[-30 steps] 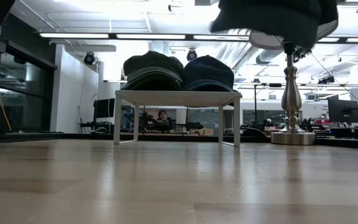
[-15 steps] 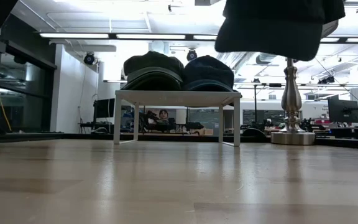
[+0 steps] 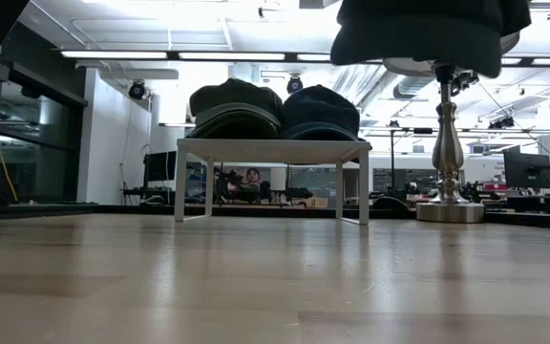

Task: Pick & Place hat
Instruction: Stack the blue cap on top of the blue cap on the shelf

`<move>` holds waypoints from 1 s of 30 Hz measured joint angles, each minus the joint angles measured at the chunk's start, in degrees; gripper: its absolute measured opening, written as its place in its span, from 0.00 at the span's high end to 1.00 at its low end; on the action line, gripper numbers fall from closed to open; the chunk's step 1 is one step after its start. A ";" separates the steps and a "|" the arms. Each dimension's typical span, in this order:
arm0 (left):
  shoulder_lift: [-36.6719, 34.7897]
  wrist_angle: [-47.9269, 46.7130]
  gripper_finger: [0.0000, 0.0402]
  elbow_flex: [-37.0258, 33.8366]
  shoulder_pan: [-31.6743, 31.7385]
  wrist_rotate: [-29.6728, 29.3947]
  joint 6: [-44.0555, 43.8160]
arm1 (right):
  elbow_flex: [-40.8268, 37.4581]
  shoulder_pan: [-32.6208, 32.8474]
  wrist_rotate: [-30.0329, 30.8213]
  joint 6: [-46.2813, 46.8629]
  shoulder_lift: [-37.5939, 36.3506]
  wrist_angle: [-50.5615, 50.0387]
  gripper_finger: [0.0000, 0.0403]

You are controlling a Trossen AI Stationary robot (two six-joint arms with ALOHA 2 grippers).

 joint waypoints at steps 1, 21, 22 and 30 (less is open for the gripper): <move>0.00 0.06 0.73 0.00 0.00 -0.20 -0.21 | 0.00 0.00 0.07 -0.01 0.00 0.16 0.89; 0.00 -0.48 0.99 0.00 0.00 -0.11 -5.33 | 0.00 0.02 0.04 -1.32 0.00 1.08 0.89; 0.00 -0.52 0.99 0.00 0.00 -0.12 -5.54 | 0.00 0.02 0.11 -1.33 0.00 1.08 0.89; 0.00 -2.24 1.00 0.00 0.00 -0.49 -8.11 | 0.00 0.01 0.20 -1.23 -0.15 1.56 0.74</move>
